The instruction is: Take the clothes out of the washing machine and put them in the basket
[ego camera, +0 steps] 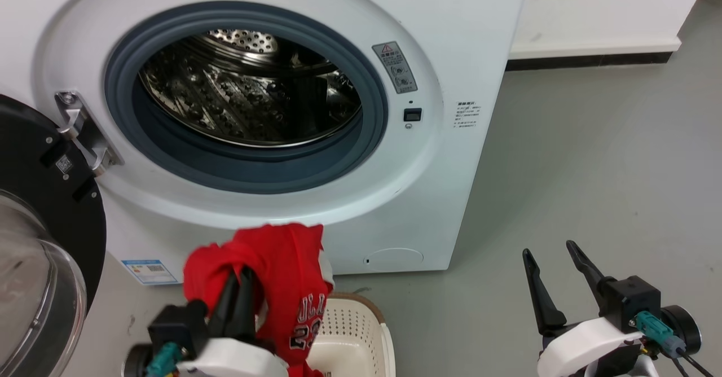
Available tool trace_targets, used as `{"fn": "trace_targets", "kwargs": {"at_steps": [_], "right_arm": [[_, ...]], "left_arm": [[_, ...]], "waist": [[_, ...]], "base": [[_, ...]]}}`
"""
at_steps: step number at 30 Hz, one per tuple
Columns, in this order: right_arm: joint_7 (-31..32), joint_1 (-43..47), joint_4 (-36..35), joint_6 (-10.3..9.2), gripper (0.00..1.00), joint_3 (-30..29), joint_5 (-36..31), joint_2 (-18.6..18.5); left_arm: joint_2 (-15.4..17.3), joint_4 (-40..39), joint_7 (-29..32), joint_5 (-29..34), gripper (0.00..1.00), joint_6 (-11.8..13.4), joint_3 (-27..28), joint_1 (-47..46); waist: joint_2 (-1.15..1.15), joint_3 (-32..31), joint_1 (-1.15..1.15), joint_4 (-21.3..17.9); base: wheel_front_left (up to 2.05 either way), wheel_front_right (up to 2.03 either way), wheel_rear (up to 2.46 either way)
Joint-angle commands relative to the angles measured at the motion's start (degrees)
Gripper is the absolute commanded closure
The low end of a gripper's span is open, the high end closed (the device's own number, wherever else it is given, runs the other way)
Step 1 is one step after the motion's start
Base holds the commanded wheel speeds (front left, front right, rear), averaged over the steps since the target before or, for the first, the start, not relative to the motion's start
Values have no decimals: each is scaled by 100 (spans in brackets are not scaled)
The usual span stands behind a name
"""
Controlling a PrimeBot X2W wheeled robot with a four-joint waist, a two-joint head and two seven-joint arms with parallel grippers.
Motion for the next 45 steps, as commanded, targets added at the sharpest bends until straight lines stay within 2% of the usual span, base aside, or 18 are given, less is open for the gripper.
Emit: {"fn": "trace_targets", "kwargs": {"at_steps": [1,6,15,17,24,27,35,41,42,44,45], "right_arm": [[-10,-106,-29,-4,0,-4,9,3],[-61,-214,1,-4,0,-14,34,3],[-149,-640,4,-4,0,127,38,3],[-175,-694,18,-4,0,146,40,3],[-290,-1020,124,-4,0,285,146,3],[-384,-1157,208,-4,0,375,231,3],[-599,-1506,375,-4,0,551,354,4],[-751,-1688,510,-4,0,650,435,4],[-773,-1716,536,-4,0,663,448,4],[-807,-1753,594,-4,0,683,471,4],[-829,-1777,626,-4,0,685,473,4]], "left_arm": [[-50,186,-87,-24,100,28,-75,147],[-134,1038,-266,-130,100,-100,-303,194],[-200,3215,-624,-241,100,-401,-460,-760],[-203,3479,-658,-270,100,-434,-460,-921],[-254,5221,-807,-243,100,-644,-640,-1993],[-257,5850,-851,-325,100,-606,-560,-2303],[-68,6922,-896,-626,100,-498,-154,-2995],[96,6931,-902,-691,100,-482,77,-3271],[124,6881,-899,-630,95,-515,43,-3298],[151,6793,-900,-553,46,-564,11,-3328],[154,6763,-899,-491,0,-607,-22,-3344]], "waist": [[0,149,0,27],[0,448,0,78],[0,1301,0,27],[0,1395,0,12],[0,2070,0,-218],[0,2298,0,-423],[0,3075,0,-754],[0,3488,0,-872],[0,3523,0,-876],[0,3553,0,-876],[0,3550,0,-869]], "base": [[0,0,0],[0,0,0],[0,0,0],[0,0,0],[0,0,0],[0,0,0],[0,0,0],[0,0,0],[0,0,0],[0,0,0],[0,0,0]]}}
